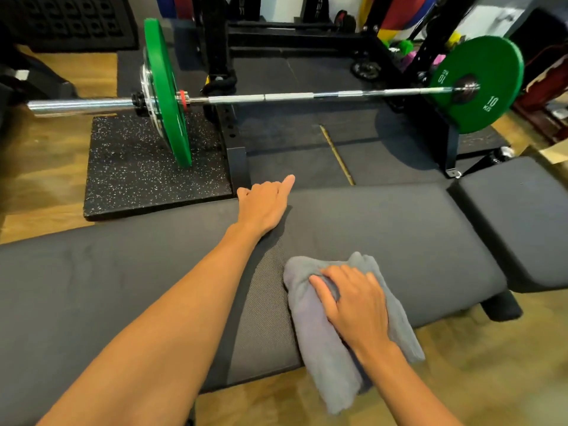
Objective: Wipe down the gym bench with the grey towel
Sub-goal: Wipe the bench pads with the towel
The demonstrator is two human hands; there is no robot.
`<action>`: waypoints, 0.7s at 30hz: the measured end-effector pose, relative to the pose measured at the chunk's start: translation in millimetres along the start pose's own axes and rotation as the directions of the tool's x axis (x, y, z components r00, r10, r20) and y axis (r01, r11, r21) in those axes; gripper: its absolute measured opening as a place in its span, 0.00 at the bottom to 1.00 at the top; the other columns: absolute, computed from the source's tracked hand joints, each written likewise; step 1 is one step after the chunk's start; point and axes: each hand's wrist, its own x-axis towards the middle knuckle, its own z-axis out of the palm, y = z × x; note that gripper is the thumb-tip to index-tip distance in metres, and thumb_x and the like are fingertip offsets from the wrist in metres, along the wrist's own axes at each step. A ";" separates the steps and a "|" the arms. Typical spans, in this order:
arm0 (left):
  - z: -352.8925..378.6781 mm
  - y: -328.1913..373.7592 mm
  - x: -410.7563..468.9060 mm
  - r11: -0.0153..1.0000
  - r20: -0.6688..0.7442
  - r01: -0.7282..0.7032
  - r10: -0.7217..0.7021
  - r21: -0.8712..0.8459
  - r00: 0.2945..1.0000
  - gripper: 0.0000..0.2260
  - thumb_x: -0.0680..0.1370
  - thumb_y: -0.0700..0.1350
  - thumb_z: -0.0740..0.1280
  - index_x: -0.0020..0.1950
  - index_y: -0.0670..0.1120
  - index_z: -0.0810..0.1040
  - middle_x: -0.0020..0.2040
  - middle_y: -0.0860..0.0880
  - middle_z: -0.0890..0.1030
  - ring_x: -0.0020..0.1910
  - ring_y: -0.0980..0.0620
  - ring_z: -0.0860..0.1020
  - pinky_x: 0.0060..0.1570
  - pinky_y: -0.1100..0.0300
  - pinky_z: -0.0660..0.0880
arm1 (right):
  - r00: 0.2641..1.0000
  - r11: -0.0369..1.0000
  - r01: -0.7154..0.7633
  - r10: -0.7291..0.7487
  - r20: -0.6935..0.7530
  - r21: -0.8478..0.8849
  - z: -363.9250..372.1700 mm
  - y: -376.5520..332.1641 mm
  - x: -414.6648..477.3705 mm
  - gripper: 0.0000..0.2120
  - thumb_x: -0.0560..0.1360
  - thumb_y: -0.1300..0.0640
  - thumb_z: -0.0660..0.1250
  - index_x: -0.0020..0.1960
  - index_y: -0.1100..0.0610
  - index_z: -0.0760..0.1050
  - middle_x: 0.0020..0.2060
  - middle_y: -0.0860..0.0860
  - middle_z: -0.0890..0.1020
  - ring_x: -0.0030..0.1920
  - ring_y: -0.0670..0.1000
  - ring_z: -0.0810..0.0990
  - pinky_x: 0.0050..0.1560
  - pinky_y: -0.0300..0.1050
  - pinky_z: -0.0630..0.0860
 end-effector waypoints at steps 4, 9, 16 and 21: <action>19.7 -13.3 11.7 0.999 -0.139 -0.039 0.034 -0.031 0.990 0.25 0.81 0.54 0.40 0.51 0.46 0.75 0.50 0.47 0.83 0.49 0.43 0.76 0.48 0.53 0.57 | 0.997 0.998 -0.010 0.005 -0.072 -0.065 42.3 0.4 93.1 0.16 0.77 0.45 0.60 0.39 0.55 0.76 0.34 0.51 0.81 0.37 0.56 0.80 0.37 0.51 0.70; 22.1 -15.1 18.3 0.992 -0.133 0.023 -0.039 -0.123 0.990 0.28 0.80 0.61 0.42 0.64 0.46 0.72 0.61 0.44 0.78 0.57 0.42 0.76 0.53 0.52 0.56 | 1.000 0.997 0.012 -0.010 0.027 -0.070 71.5 -1.3 189.4 0.14 0.79 0.47 0.59 0.46 0.56 0.75 0.41 0.54 0.82 0.43 0.58 0.79 0.41 0.53 0.70; 9.9 2.1 2.5 0.997 -0.027 0.073 -0.073 0.010 0.997 0.25 0.81 0.60 0.45 0.55 0.48 0.77 0.60 0.43 0.79 0.61 0.39 0.74 0.59 0.47 0.60 | 0.996 0.999 0.027 -0.028 0.083 0.019 22.4 5.1 87.9 0.13 0.79 0.46 0.61 0.45 0.55 0.74 0.42 0.52 0.82 0.46 0.57 0.79 0.45 0.53 0.68; 23.9 42.0 -1.0 0.998 -0.057 -0.044 0.046 0.036 0.997 0.24 0.82 0.59 0.49 0.48 0.48 0.80 0.47 0.43 0.80 0.54 0.38 0.75 0.56 0.48 0.62 | 0.999 0.999 -0.003 0.004 0.039 -0.039 -17.1 38.4 -5.3 0.10 0.76 0.46 0.63 0.41 0.51 0.75 0.33 0.48 0.78 0.35 0.53 0.75 0.39 0.47 0.63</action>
